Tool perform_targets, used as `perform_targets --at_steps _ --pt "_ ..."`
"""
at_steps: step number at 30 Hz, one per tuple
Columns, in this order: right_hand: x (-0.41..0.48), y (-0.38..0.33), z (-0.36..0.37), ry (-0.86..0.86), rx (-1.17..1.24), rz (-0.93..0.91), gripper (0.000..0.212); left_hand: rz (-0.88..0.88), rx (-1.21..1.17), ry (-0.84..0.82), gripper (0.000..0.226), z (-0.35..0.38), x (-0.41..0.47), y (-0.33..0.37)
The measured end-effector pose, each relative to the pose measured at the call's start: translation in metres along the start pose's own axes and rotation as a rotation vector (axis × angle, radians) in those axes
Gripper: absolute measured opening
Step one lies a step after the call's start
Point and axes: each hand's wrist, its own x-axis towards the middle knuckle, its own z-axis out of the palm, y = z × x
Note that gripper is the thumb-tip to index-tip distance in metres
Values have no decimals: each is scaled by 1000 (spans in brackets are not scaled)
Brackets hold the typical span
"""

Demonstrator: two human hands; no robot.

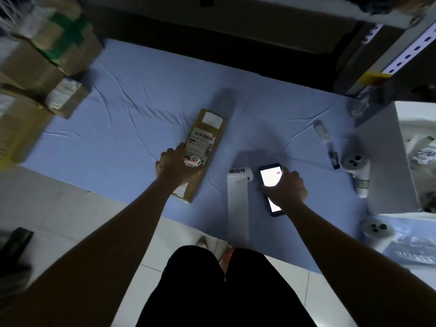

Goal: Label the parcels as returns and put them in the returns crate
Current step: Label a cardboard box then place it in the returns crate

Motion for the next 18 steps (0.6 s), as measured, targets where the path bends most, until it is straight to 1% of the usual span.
perform_targets --at_steps 2,4,6,7,8,9,10,11,12,13,15,18 --pt "0 1 -1 4 -8 -9 83 10 73 85 85 2 -2 4" --pt "-2 1 -1 -2 -23 -1 81 59 138 197 78 5 -5 12" --pt "-6 -2 1 100 -66 -43 71 149 132 234 74 10 -8 23" --pt "-9 -3 3 194 -25 -104 60 238 135 207 72 15 -9 30" --pt "-13 -7 5 257 76 -183 46 359 135 164 67 20 -11 37" --pt "-17 -11 6 270 216 -259 34 487 115 103 61 25 -13 44" --pt "-20 -17 7 224 326 -300 28 610 94 58 53 30 -14 52" --pt "-22 -24 8 146 389 -303 25 697 85 40 46 34 -15 58" --pt "-23 -30 8 67 423 -270 23 745 70 43 40 38 -14 63" --pt "-24 -35 8 19 459 -220 21 747 53 41 36 41 -14 67" --pt "-22 -39 10 -5 535 -101 22 723 46 13 30 49 -12 70" --pt "-22 -39 11 -48 671 65 30 737 39 -6 30 61 -7 67"
